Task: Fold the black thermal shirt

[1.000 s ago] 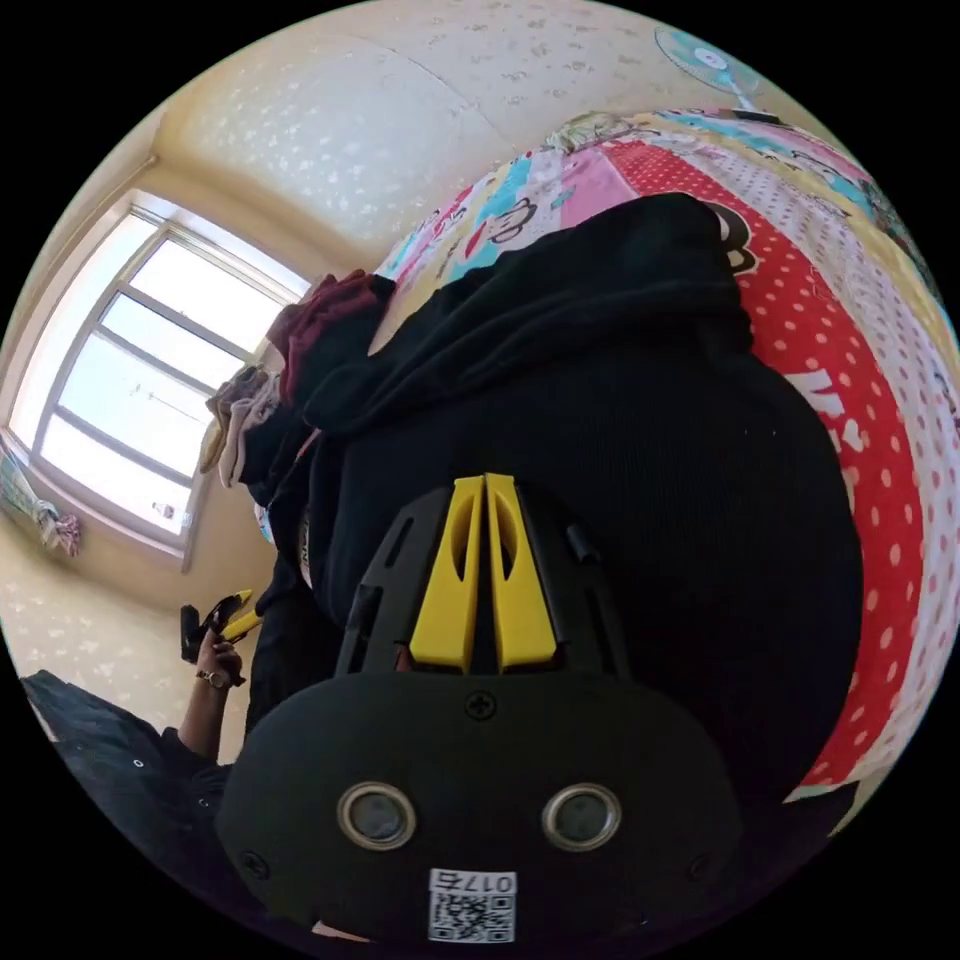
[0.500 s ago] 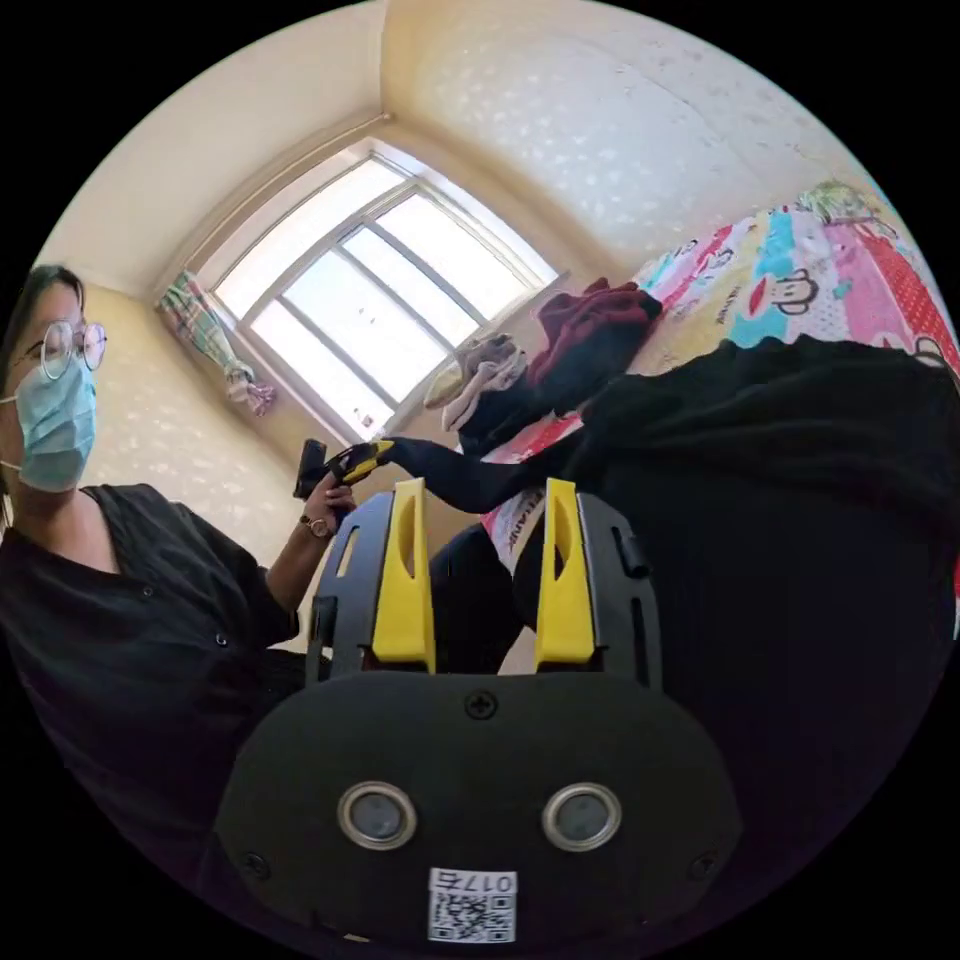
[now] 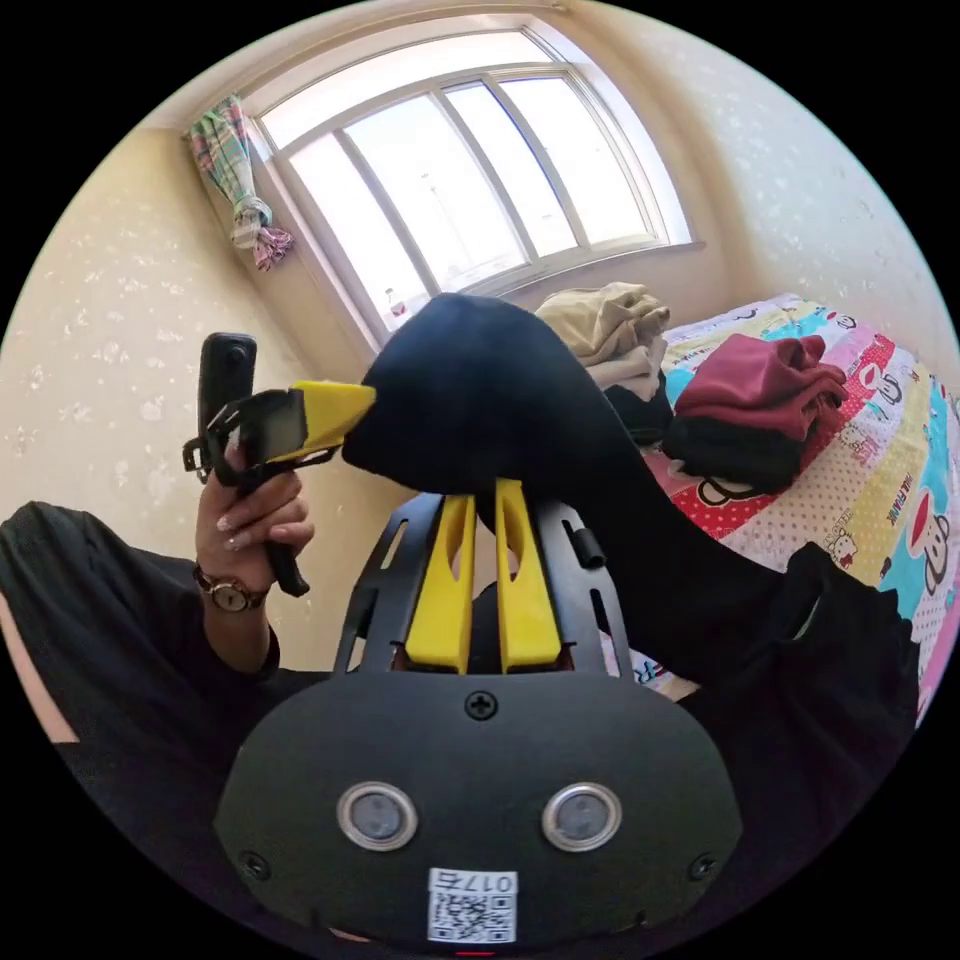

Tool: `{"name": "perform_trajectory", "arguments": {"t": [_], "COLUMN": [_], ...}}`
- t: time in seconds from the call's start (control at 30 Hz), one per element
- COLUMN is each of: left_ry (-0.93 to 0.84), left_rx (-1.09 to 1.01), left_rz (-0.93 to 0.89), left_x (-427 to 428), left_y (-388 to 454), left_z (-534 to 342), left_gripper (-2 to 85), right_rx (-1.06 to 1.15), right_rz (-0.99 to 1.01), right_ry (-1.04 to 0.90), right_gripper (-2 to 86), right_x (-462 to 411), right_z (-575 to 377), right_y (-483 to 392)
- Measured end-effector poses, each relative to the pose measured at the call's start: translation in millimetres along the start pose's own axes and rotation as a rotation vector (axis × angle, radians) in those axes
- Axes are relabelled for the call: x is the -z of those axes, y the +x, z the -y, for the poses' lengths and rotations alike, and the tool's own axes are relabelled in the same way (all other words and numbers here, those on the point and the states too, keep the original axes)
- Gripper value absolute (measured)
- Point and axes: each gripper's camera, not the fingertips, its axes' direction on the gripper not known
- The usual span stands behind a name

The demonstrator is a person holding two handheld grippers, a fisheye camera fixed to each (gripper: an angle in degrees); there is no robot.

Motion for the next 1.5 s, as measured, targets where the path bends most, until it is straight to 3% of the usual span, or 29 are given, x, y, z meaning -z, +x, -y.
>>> {"name": "perform_trajectory", "arguments": {"t": [0.1,0.23,0.4,0.53,0.57,0.63,0.67,0.8,0.9,0.93,0.97,1.03,1.23,1.4,1.5], "left_ry": [0.047,-0.091,-0.344,-0.530,-0.550,-0.628,-0.632,-0.571,-0.518,-0.514,-0.524,-0.592,-0.602,-0.685,-0.758], "left_rx": [0.039,0.102,0.133,0.189,0.195,0.223,0.228,0.203,0.159,0.146,0.144,0.122,0.096,0.055,-0.021], "left_rz": [-0.008,-0.155,-0.227,-0.326,-0.340,-0.354,-0.350,-0.305,-0.161,-0.088,-0.049,0.053,0.091,0.053,0.121], "left_x": [0,-47,-135,-214,-223,-253,-257,-270,-276,-282,-286,-305,-319,-330,-335], "left_y": [-13,-29,-32,-37,-37,-41,-41,-40,-38,-38,-38,-38,-35,-26,-13], "left_z": [-13,-31,-66,-98,-101,-107,-107,-101,-104,-109,-112,-126,-169,-199,-203], "left_gripper": [5.6,5.1,5.1,5.1,5.1,5.1,5.1,5.1,7.4,10.0,11.7,16.7,14.8,9.9,6.3], "right_rx": [0.003,-0.062,-0.353,-0.881,-1.010,-0.902,-0.907,-0.871,-0.903,-0.944,-0.931,-0.915,-1.028,-1.024,-1.008], "right_rz": [0.042,0.067,-0.139,-0.340,-0.300,-0.095,-0.096,-0.381,-0.633,-0.572,-0.421,-0.302,-0.492,-0.341,-0.422], "right_ry": [0.071,0.369,0.598,0.586,0.545,0.740,0.749,0.512,0.363,0.297,0.301,0.362,0.352,0.317,0.261], "right_gripper": [4.2,3.5,3.3,3.2,3.1,3.1,3.1,3.6,4.4,4.8,5.4,7.3,12.3,8.3,5.6], "right_x": [38,140,234,264,262,268,272,279,274,271,274,284,296,271,266], "right_z": [40,28,-100,-254,-286,-307,-300,-240,-221,-225,-229,-236,-265,-293,-279], "right_y": [23,72,158,249,270,272,267,236,237,251,257,246,165,139,117]}}
